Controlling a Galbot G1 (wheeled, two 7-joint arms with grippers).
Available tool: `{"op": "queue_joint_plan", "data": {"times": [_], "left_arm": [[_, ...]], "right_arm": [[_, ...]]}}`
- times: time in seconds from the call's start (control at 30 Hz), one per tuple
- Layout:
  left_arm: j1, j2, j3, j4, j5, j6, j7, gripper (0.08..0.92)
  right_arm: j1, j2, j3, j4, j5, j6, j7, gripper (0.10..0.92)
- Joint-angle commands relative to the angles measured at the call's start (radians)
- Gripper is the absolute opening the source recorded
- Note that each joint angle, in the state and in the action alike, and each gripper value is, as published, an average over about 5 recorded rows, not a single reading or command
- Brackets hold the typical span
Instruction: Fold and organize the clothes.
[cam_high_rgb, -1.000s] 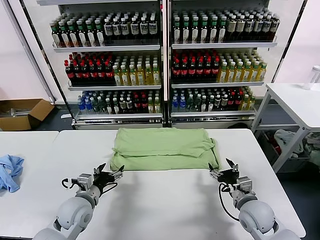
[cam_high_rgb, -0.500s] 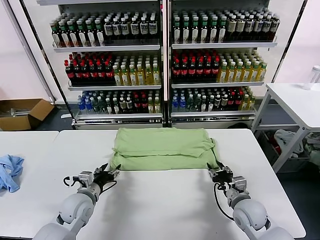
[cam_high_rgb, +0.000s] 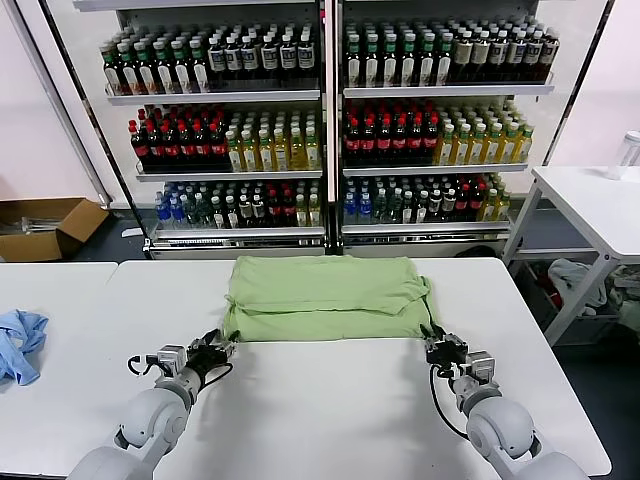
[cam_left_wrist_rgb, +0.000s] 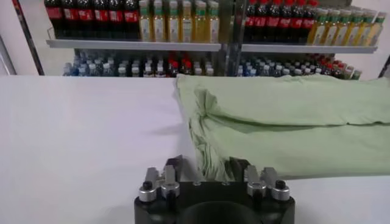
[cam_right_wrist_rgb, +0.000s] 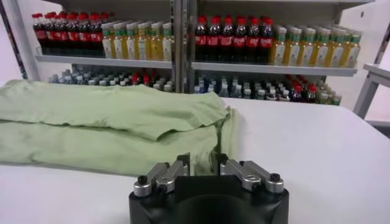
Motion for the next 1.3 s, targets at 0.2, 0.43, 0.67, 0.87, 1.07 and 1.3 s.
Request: {"op": "queue_joint_plan", "data": {"times": [0.2, 0.43, 0.67, 0.87, 1.07, 1.3], "left_arm": [[-0.001, -0.004, 0.007, 0.021, 0.001, -0.001, 0.014, 0.646], [0.007, -0.001, 0.009, 0.019, 0.010, -0.003, 0.032, 0.456], [0.014, 0.005, 0.010, -0.003, 0.031, -0.023, 0.038, 0.257], [0.027, 0.016, 0.007, -0.030, 0.045, -0.032, 0.031, 0.102], [0.091, 0.048, -0.022, -0.130, 0.045, -0.010, -0.049, 0.082], [0.254, 0.085, -0.063, -0.294, 0.046, 0.031, -0.169, 0.082]], "right_arm": [[0.006, 0.012, -0.010, -0.018, 0.001, -0.002, -0.002, 0.345], [0.004, 0.012, -0.008, -0.014, 0.003, -0.002, -0.001, 0.178], [-0.006, 0.007, -0.002, 0.003, 0.009, -0.004, 0.000, 0.106], [-0.018, -0.005, 0.006, 0.037, 0.020, -0.011, 0.005, 0.106], [-0.082, -0.068, 0.026, 0.143, 0.036, -0.039, 0.012, 0.106], [-0.250, -0.157, 0.092, 0.319, 0.033, -0.150, 0.048, 0.106]]}}
